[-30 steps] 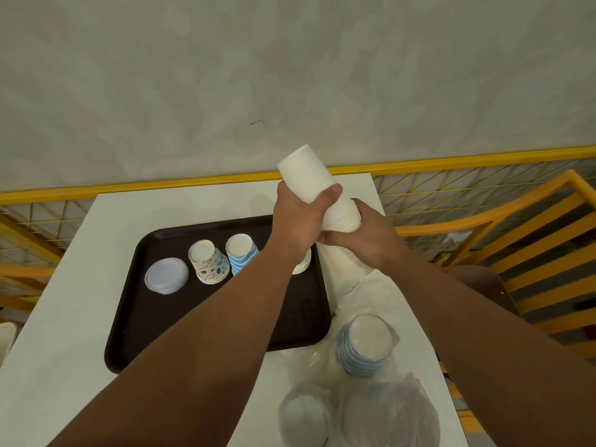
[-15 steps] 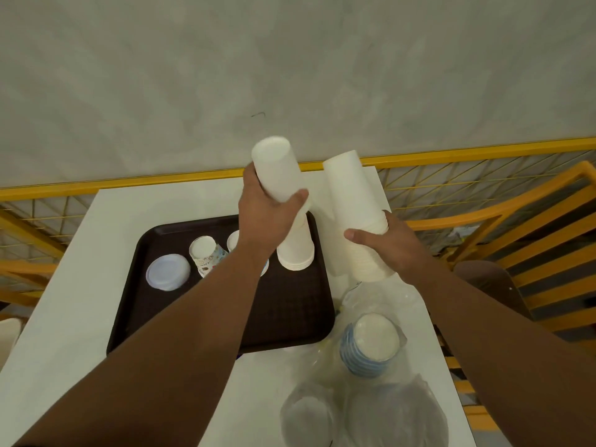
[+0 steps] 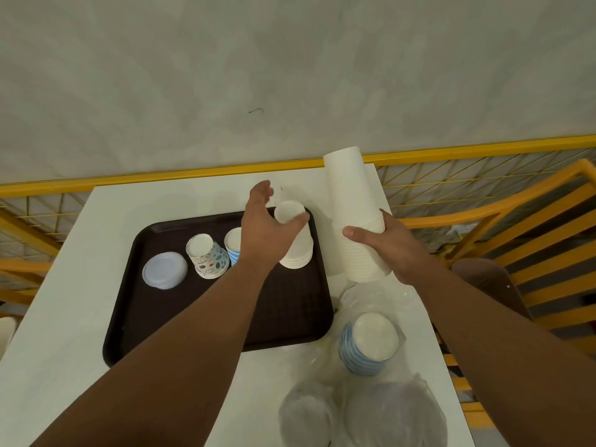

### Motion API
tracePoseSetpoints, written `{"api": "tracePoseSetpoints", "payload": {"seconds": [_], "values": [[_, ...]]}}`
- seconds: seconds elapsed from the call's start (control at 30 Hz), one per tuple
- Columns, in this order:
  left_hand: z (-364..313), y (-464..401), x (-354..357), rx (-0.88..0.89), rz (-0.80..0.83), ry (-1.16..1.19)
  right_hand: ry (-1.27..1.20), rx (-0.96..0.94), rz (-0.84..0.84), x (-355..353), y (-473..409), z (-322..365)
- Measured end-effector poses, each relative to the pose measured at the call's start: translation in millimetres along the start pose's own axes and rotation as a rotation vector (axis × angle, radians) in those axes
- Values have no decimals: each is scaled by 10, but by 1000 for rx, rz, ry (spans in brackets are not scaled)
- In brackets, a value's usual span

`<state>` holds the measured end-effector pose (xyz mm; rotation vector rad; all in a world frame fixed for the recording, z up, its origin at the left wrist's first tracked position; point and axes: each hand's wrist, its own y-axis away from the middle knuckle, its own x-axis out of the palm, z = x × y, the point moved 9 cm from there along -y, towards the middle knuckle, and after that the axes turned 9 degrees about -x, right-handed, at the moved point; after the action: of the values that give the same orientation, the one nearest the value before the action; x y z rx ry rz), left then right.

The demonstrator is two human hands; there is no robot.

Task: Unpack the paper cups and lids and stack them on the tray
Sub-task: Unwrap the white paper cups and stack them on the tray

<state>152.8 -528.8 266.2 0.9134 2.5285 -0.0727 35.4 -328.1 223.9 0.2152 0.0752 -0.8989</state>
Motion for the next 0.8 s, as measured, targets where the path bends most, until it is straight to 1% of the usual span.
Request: {"api": "tracePoseSetpoints", "payload": {"seconds": [0.07, 0.1, 0.17, 0.27, 0.37, 0.5, 0.67, 0.73, 0.8], "values": [[-256, 46, -67, 66, -59, 109, -13, -12, 17, 32, -8, 59], [-394, 65, -61, 94, -48, 167, -22, -18, 34, 57, -8, 95], [-626, 97, 33, 110, 49, 218, -43, -31, 78, 121, 7, 183], [-716, 142, 247, 13, 245, 222, -63, -50, 141, 201, 48, 317], [-655, 201, 353, -88, 320, 380, -35, -71, 186, 264, 75, 401], [-621, 211, 385, -129, 284, 490, 65, -99, 117, 207, 59, 441], [-558, 193, 333, -159, 176, 533, 303, -147, 19, 122, 35, 500], [-607, 124, 208, -136, 116, 539, 342, -142, 15, 98, 53, 462], [-719, 9, -39, -54, 25, 520, 360, -112, 16, 41, 74, 363]]}}
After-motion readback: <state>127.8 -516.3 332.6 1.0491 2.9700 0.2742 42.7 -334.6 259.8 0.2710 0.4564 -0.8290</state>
